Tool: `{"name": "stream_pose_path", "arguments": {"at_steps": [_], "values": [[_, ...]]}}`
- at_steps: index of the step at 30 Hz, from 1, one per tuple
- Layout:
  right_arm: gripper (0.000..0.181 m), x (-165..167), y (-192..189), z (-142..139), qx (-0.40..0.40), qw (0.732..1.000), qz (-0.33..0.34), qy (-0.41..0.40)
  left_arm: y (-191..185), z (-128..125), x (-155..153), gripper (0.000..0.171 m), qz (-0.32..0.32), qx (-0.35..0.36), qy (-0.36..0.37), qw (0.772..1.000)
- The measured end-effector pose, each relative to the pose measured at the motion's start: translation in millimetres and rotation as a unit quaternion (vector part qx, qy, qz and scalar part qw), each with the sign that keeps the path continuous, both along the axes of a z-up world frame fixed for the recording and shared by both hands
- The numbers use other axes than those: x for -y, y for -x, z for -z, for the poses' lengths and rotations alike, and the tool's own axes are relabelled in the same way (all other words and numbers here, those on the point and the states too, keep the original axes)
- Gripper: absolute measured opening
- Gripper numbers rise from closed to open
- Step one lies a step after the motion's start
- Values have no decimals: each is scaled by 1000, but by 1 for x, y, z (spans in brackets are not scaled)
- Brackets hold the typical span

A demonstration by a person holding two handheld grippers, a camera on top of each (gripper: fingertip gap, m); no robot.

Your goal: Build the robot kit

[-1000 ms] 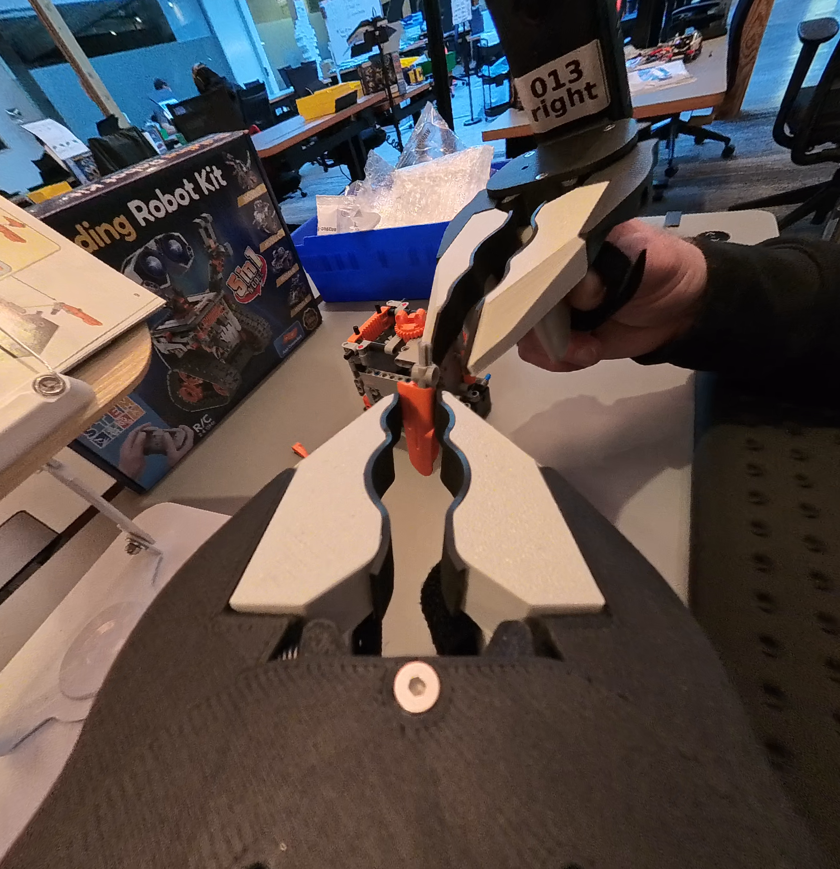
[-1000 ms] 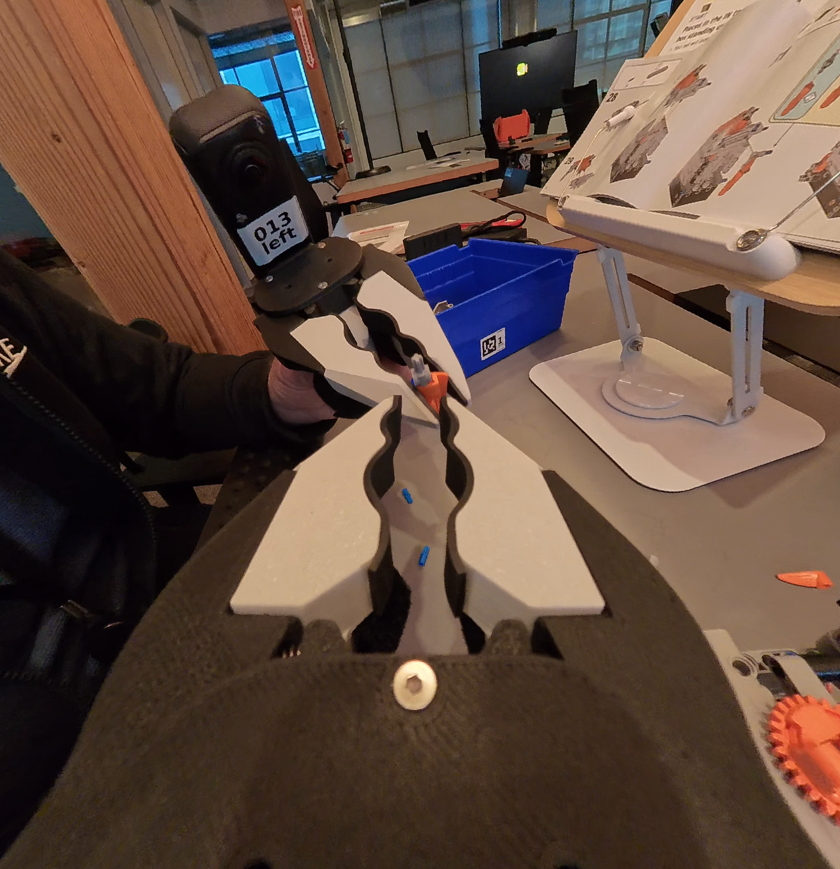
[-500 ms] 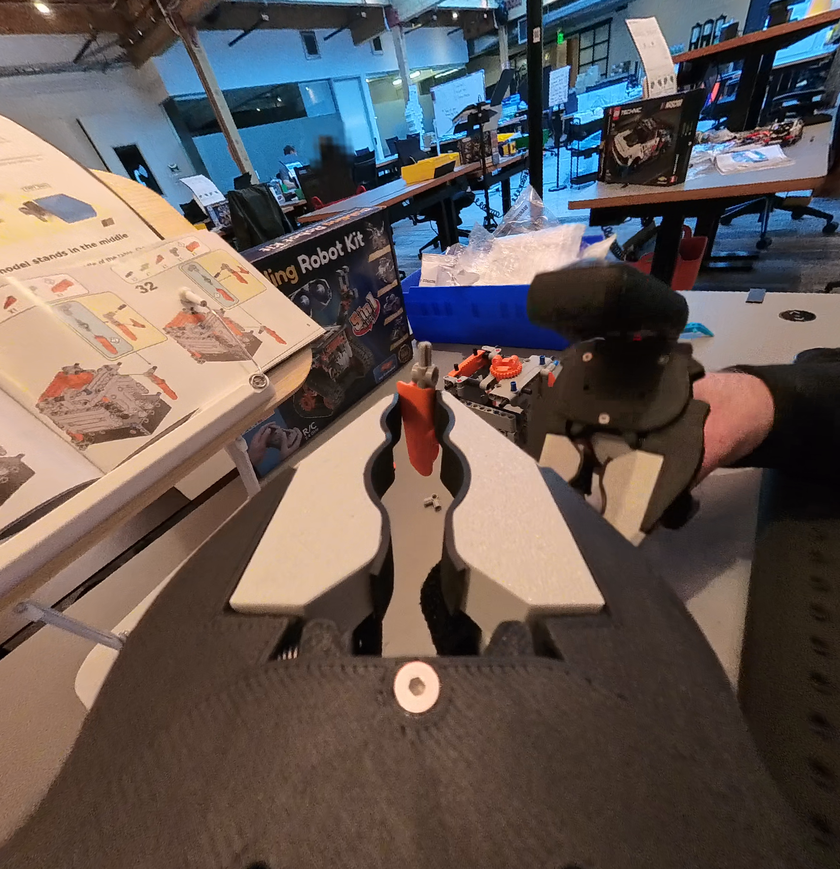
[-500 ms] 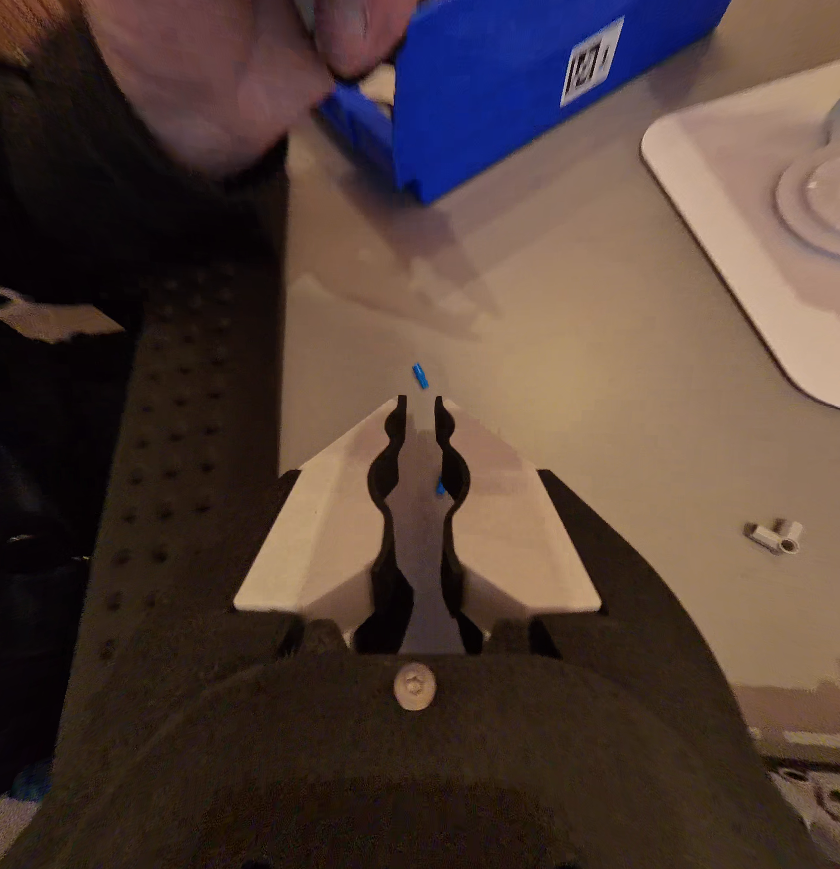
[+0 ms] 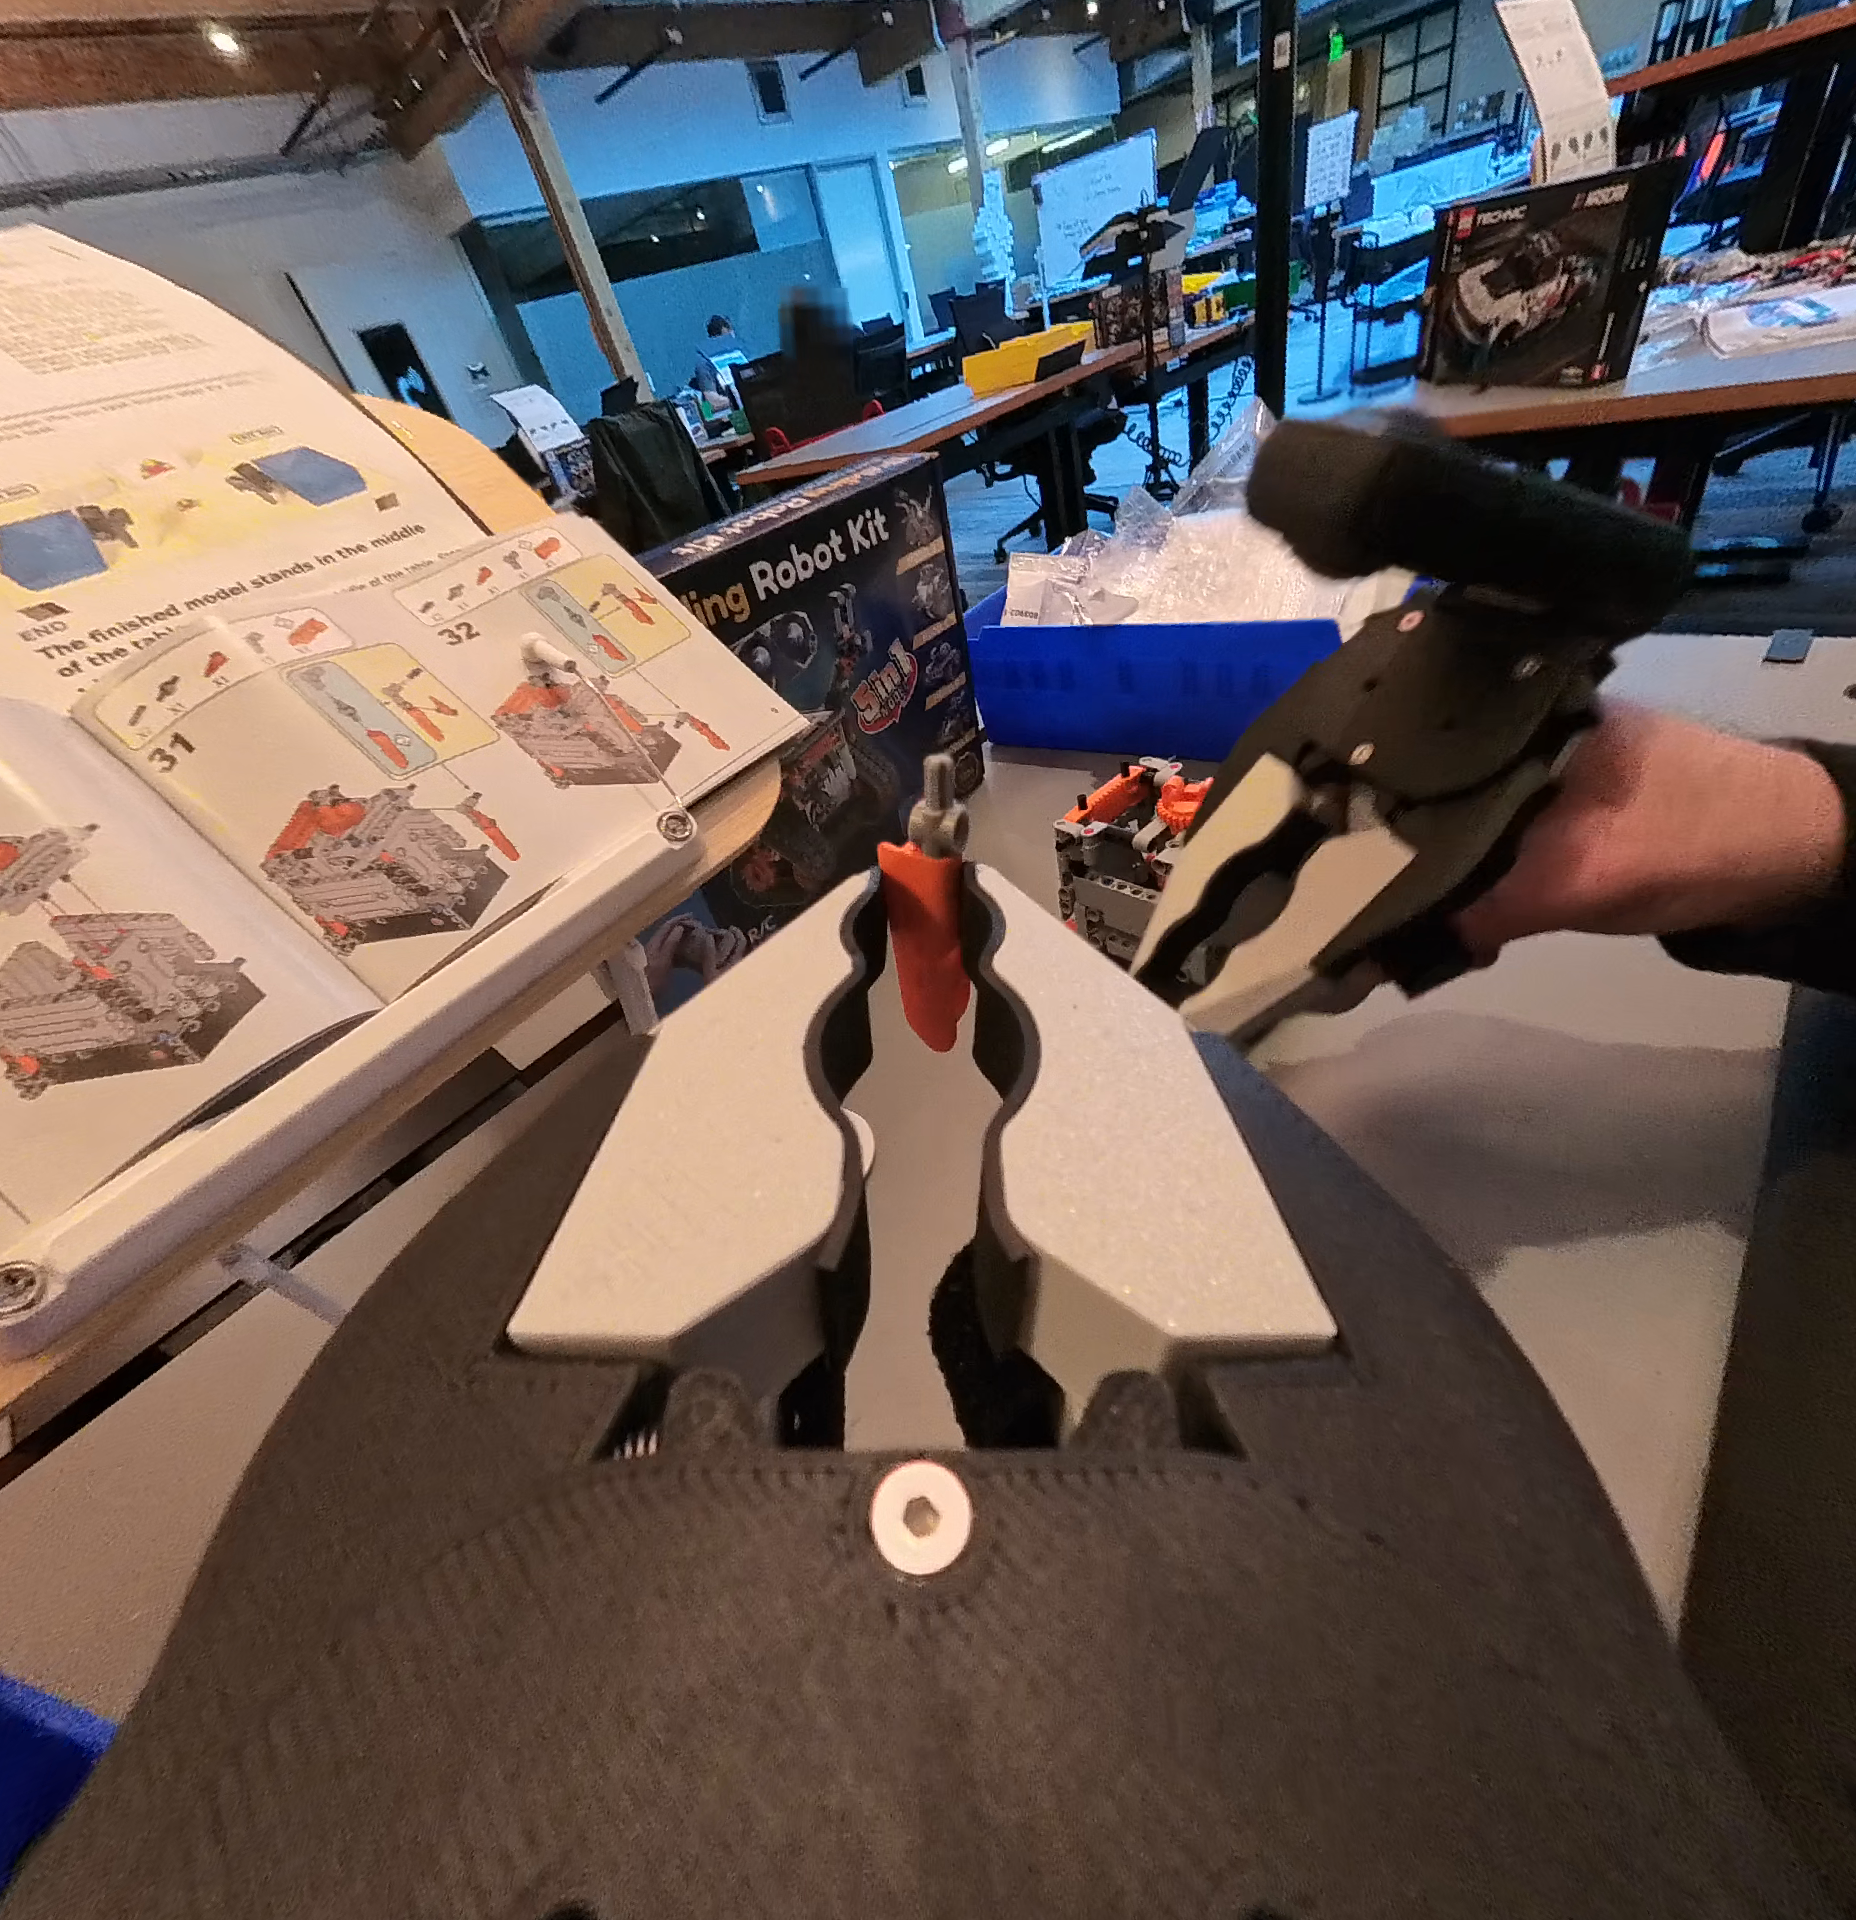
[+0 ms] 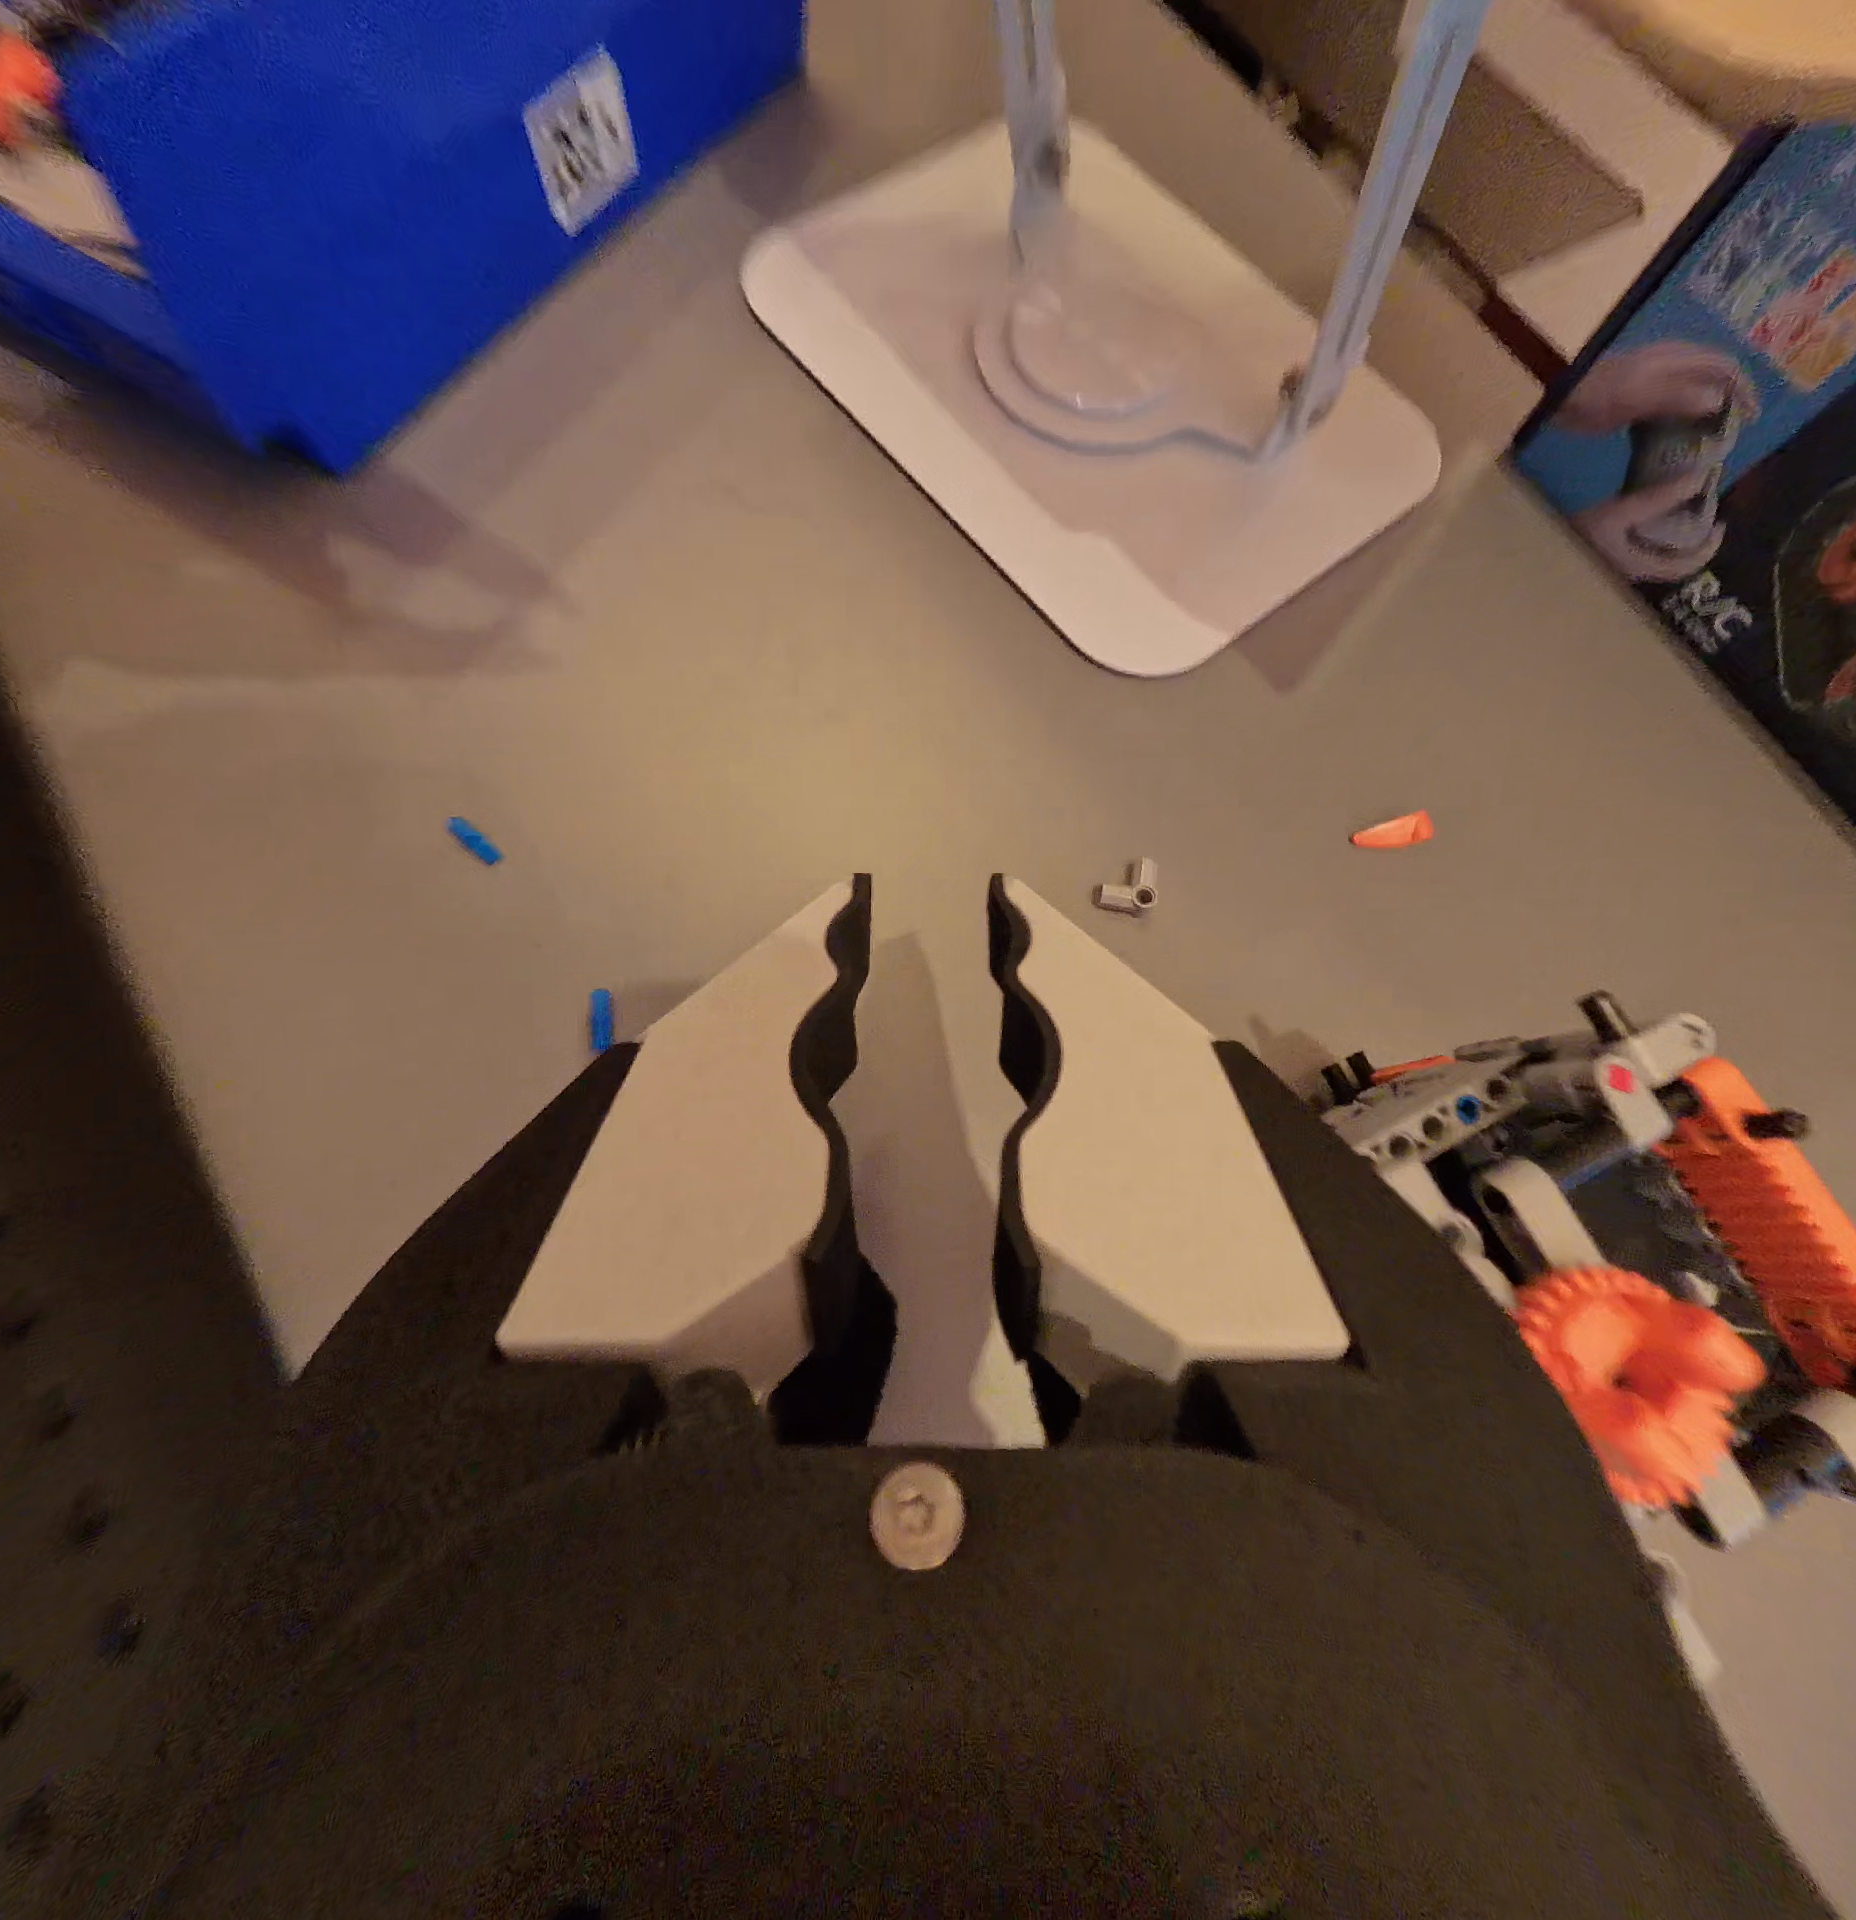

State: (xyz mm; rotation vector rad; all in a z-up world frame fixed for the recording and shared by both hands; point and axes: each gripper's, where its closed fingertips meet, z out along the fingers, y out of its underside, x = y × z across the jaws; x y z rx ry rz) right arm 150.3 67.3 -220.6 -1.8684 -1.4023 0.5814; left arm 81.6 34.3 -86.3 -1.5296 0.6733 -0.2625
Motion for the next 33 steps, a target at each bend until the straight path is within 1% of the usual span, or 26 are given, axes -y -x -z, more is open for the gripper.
{"name": "stream_pose_path", "arguments": {"at_steps": [2,4,6,8,10,11,12,14,15,17,20,21,26,29,33], "values": [[24,-4,15,21,49,998,40,-5,-3,5,-2,11,0,-8,5,1000],[24,-11,26,37,76,994,76,-12,-3,8,-3,11,0,-10,8,1000],[36,-30,23,46,98,987,125,-21,-3,8,-3,11,1,-5,11,1000],[44,-47,18,54,103,982,161,-2,-3,7,-2,11,6,5,14,1000],[51,-51,17,61,109,978,175,27,-4,7,-2,12,11,11,18,1000],[53,-55,15,64,119,975,185,25,-5,8,-2,11,13,11,20,1000],[53,-59,14,68,127,973,193,23,-6,10,-2,11,14,9,21,1000],[53,-62,16,73,121,972,198,42,-8,11,-1,11,17,8,23,1000],[50,-63,17,73,119,971,200,48,-9,11,-1,11,19,8,24,1000],[37,-63,17,74,116,972,195,68,-10,11,0,11,22,9,24,999],[24,-60,18,75,105,972,191,94,-10,10,1,11,23,11,23,999],[15,-59,17,75,108,972,187,92,-10,11,1,12,23,11,24,999],[14,-44,17,75,114,975,158,110,-12,15,-1,11,26,5,31,999],[14,-24,18,75,116,980,121,112,-15,19,0,11,34,0,38,999],[14,7,11,75,108,983,75,126,-25,30,1,11,51,-19,56,997]]}}
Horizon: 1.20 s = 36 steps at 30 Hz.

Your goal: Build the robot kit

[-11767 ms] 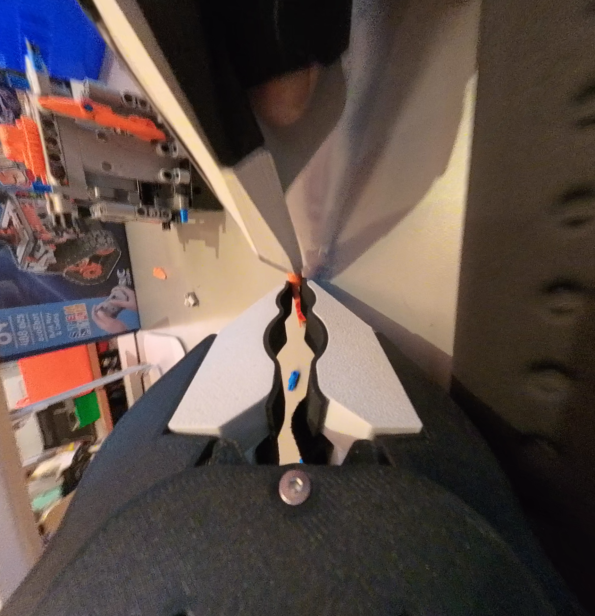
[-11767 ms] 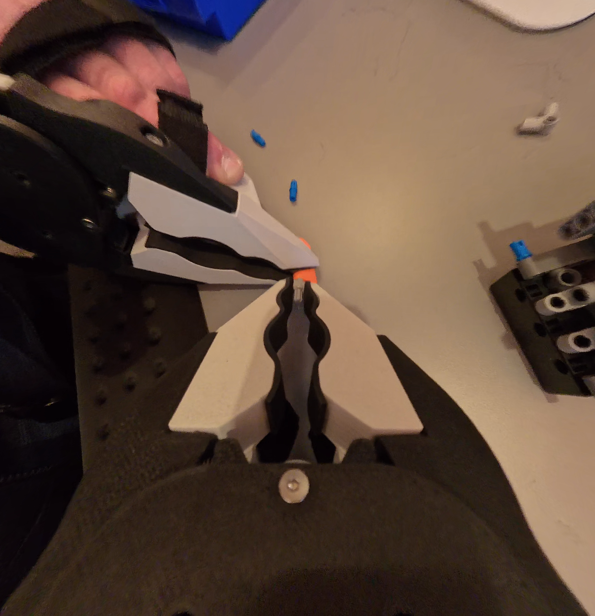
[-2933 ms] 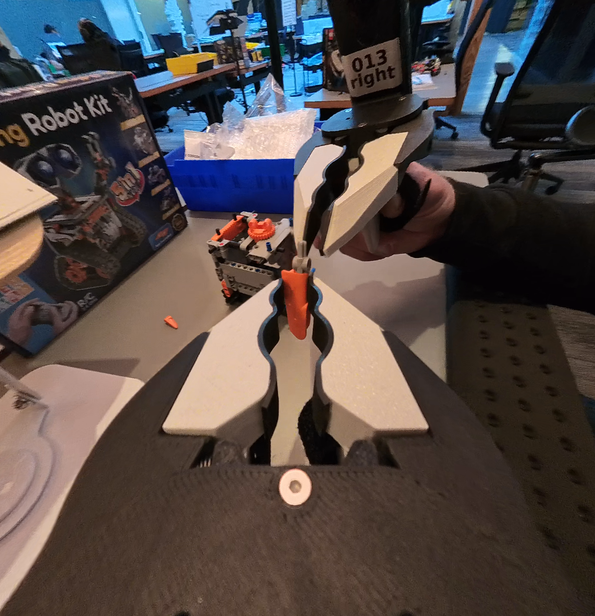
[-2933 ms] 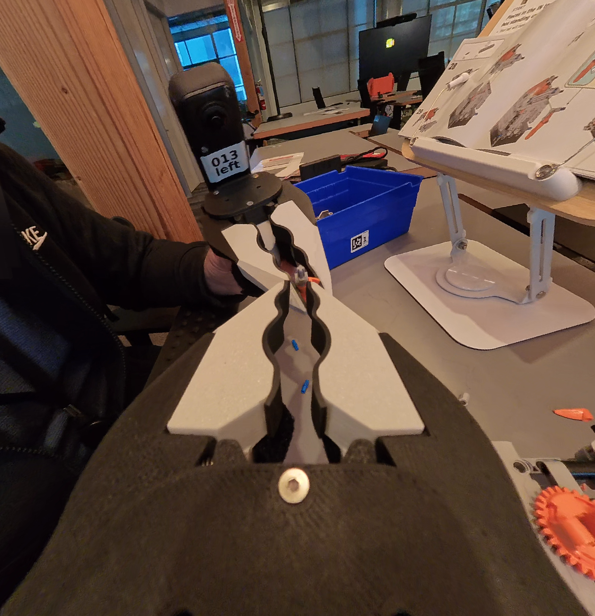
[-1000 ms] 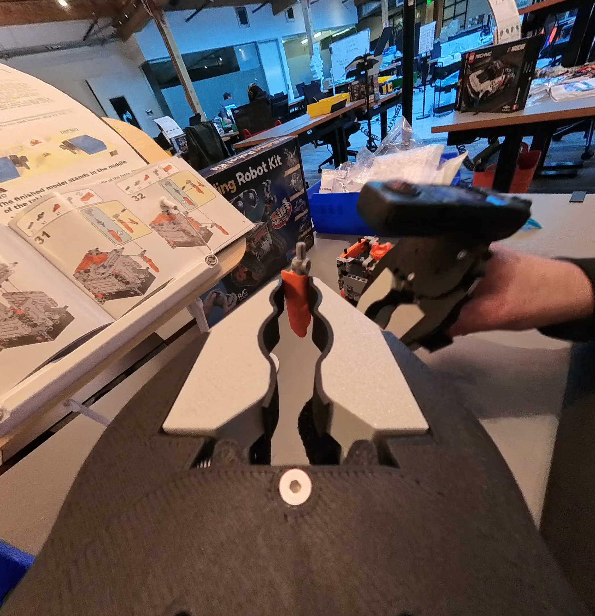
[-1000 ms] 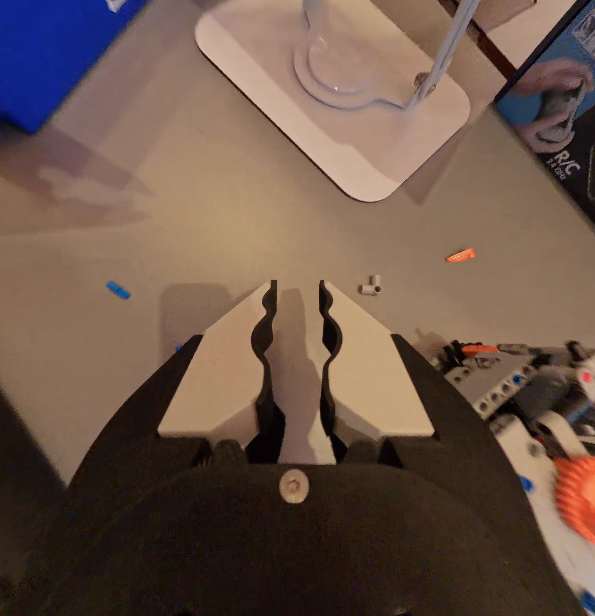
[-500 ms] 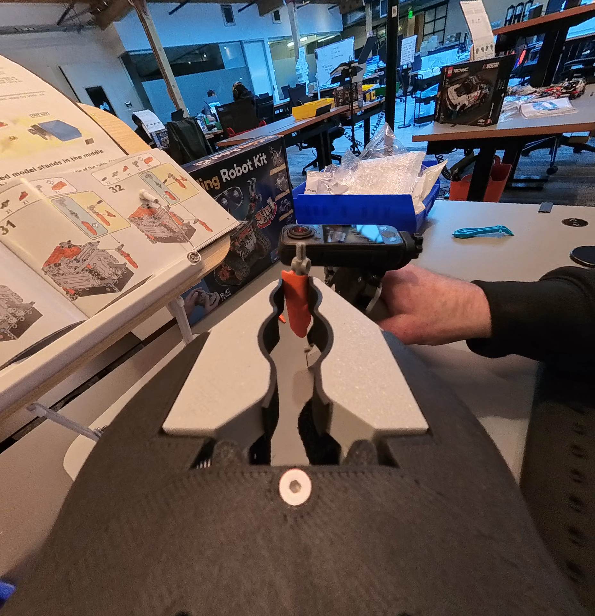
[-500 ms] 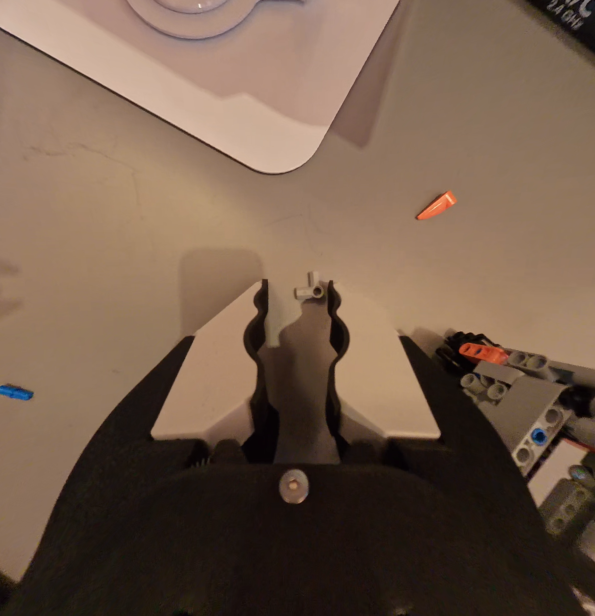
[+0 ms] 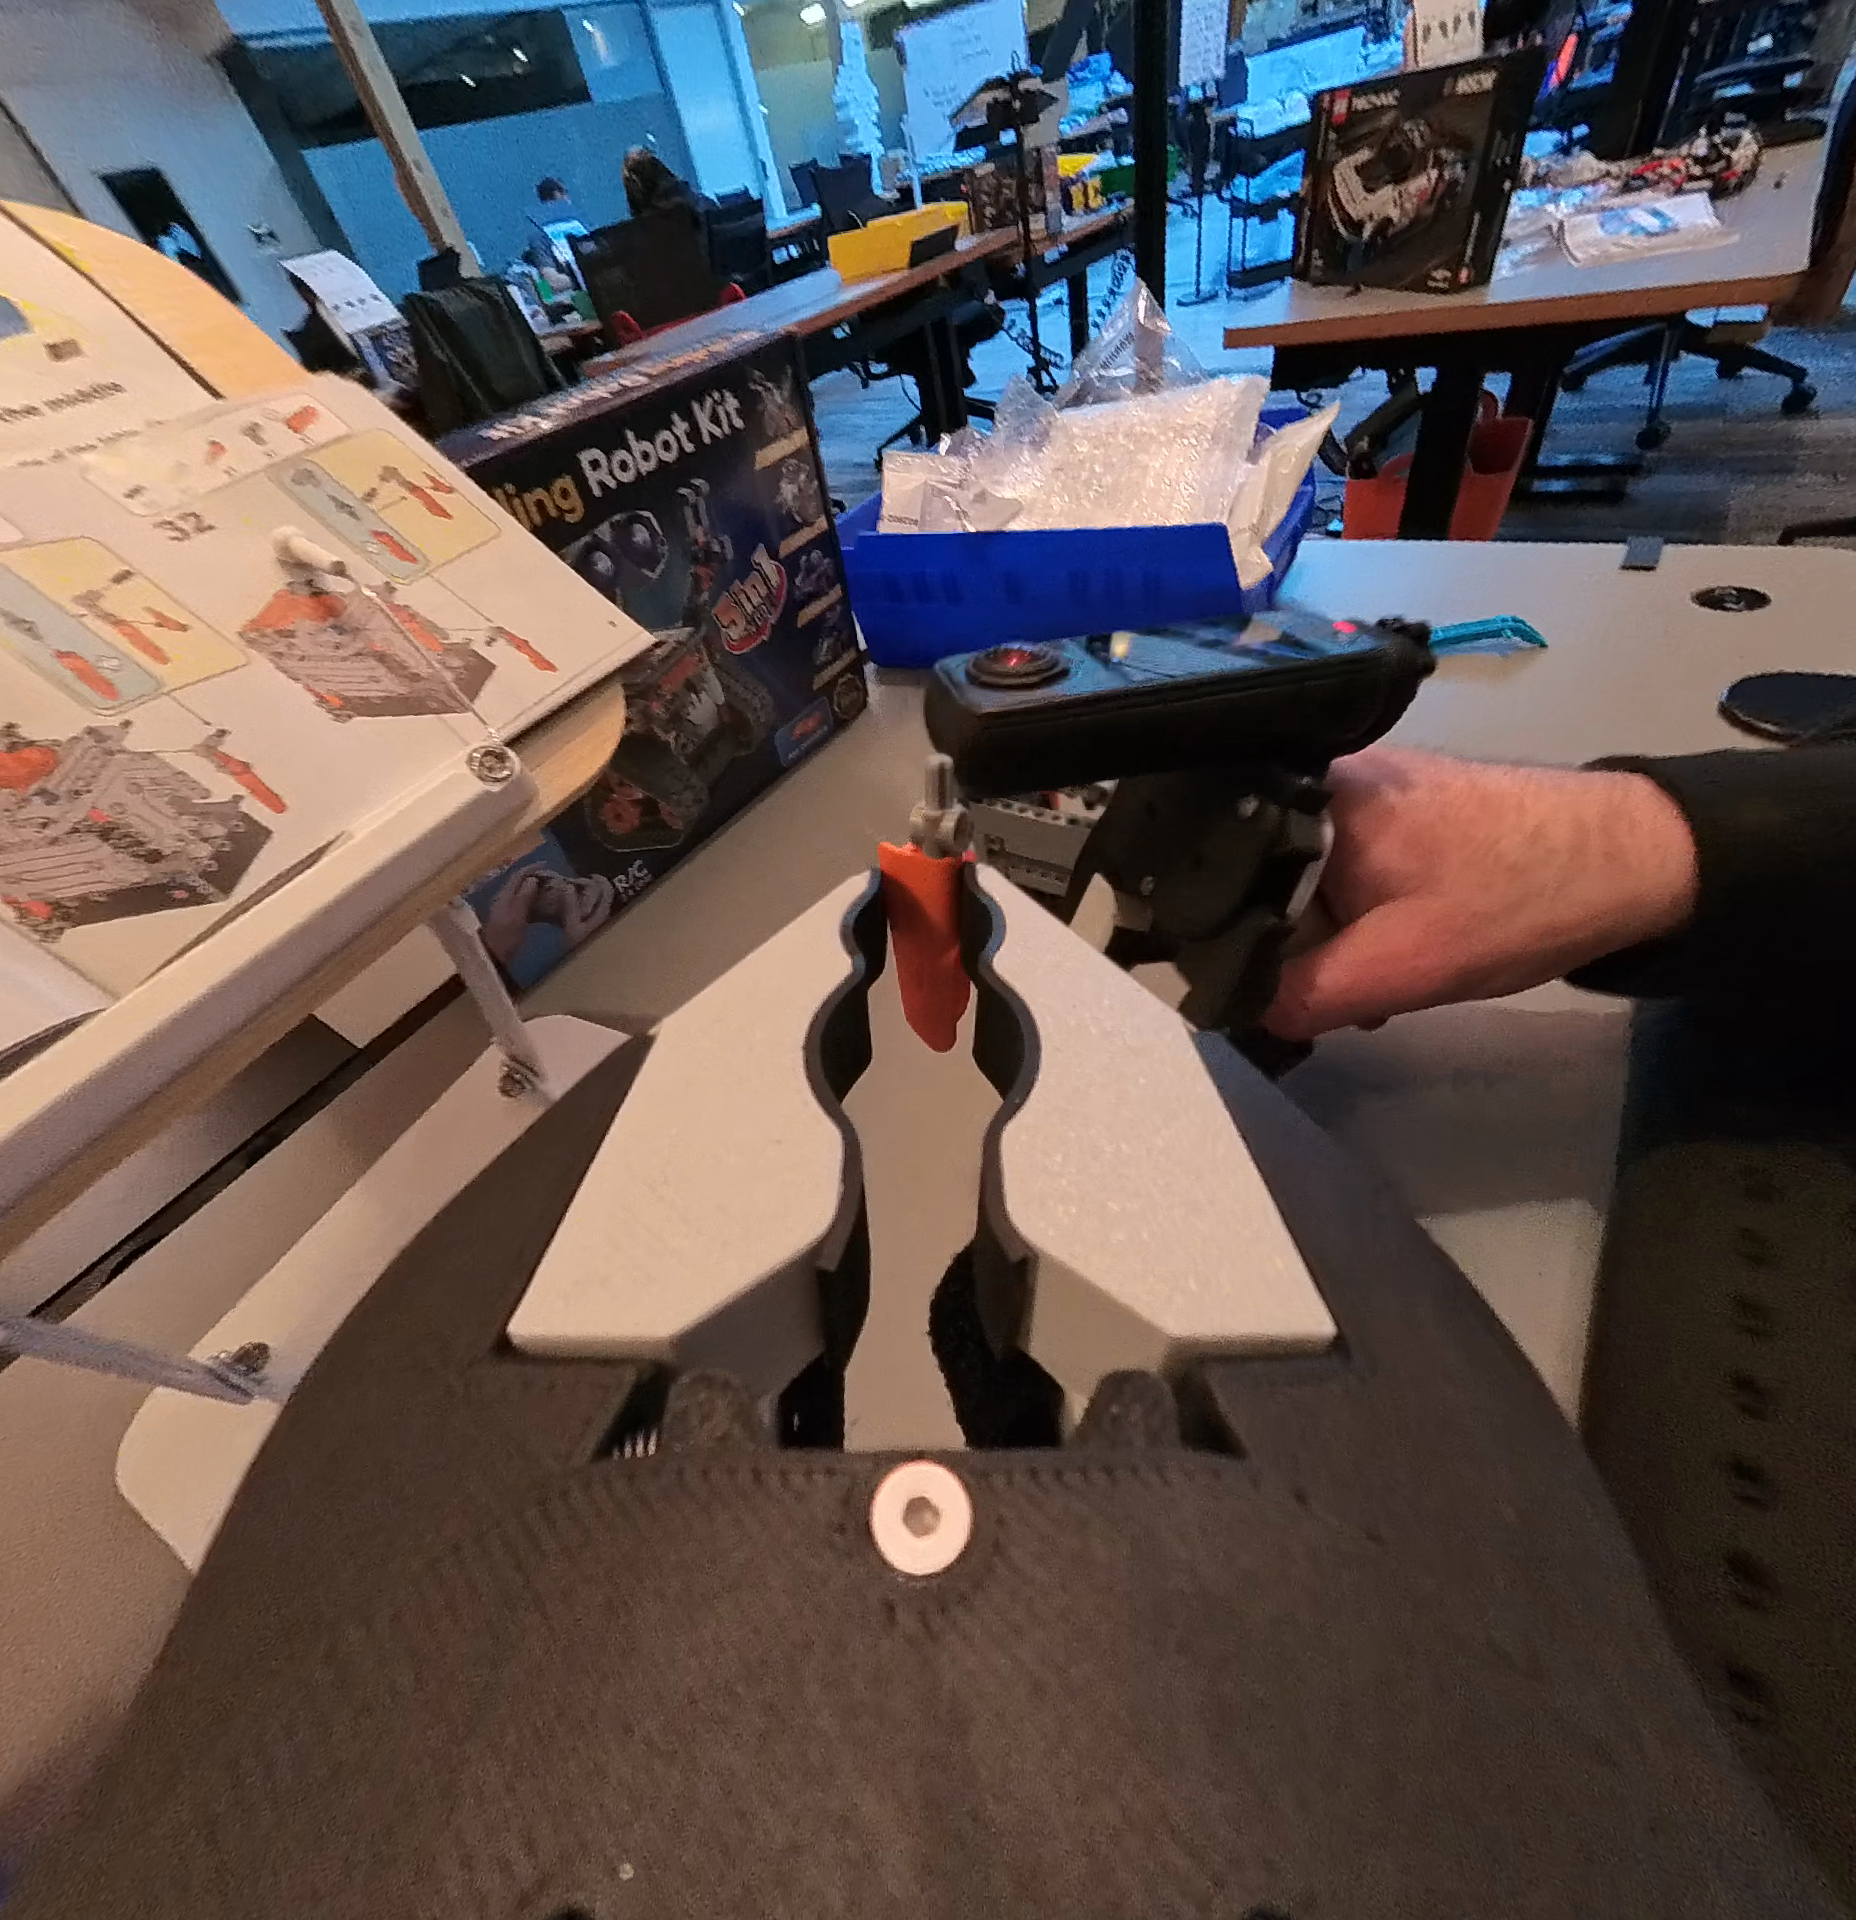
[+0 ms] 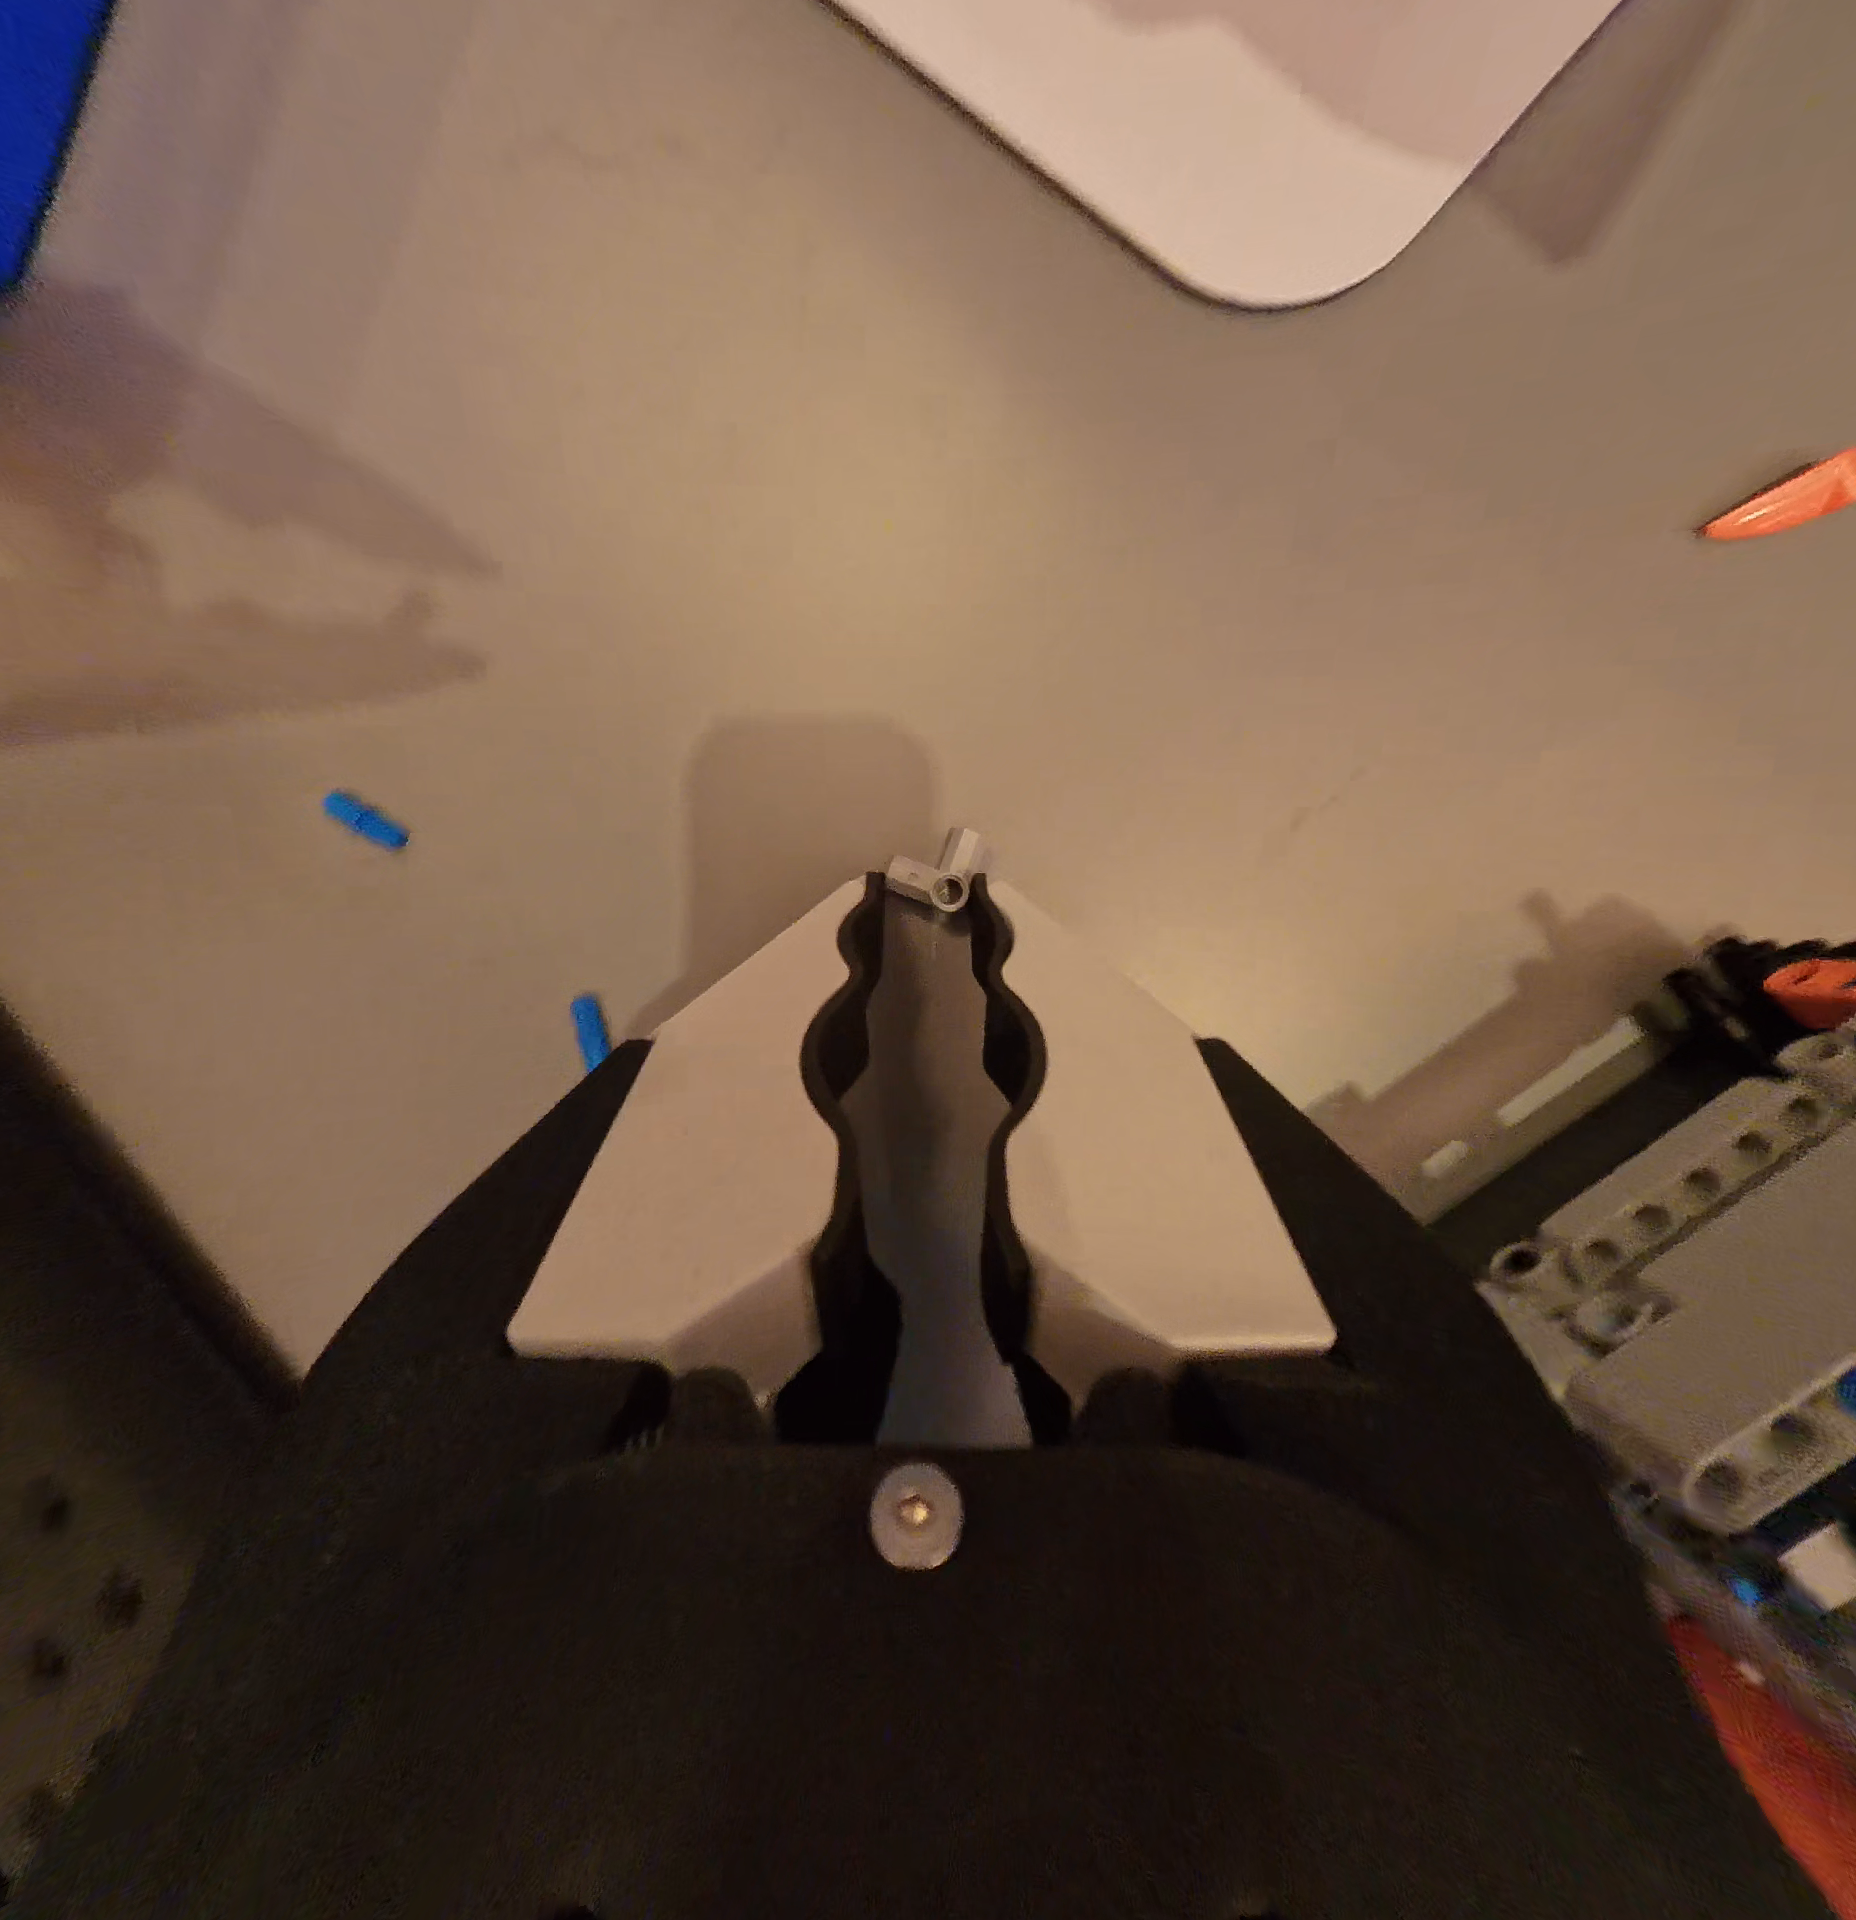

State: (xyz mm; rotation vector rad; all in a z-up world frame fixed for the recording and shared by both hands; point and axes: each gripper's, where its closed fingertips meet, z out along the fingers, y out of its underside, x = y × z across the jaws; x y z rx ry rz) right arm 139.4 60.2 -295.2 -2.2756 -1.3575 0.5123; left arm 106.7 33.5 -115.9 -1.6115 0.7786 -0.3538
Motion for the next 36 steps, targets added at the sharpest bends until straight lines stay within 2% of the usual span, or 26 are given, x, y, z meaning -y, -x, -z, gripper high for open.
{"name": "stream_pose_path", "arguments": {"at_steps": [6,10,18,25,27,36], "values": [[14,44,-15,-1,-26,998,-61,18,-18,21,1,11,26,-29,27,999],[24,62,-18,-3,-56,994,-82,43,-26,37,-1,11,37,-48,47,997],[17,56,-39,-11,-92,989,-95,66,-28,50,-4,11,48,-50,81,994],[18,62,-15,-4,-65,989,-119,53,-31,63,-3,11,55,-71,99,991],[13,60,-12,-2,-58,991,-116,45,-31,65,-3,11,56,-74,103,990],[7,63,-11,-3,-74,988,-125,52,-32,72,1,11,64,-89,117,987]]}}
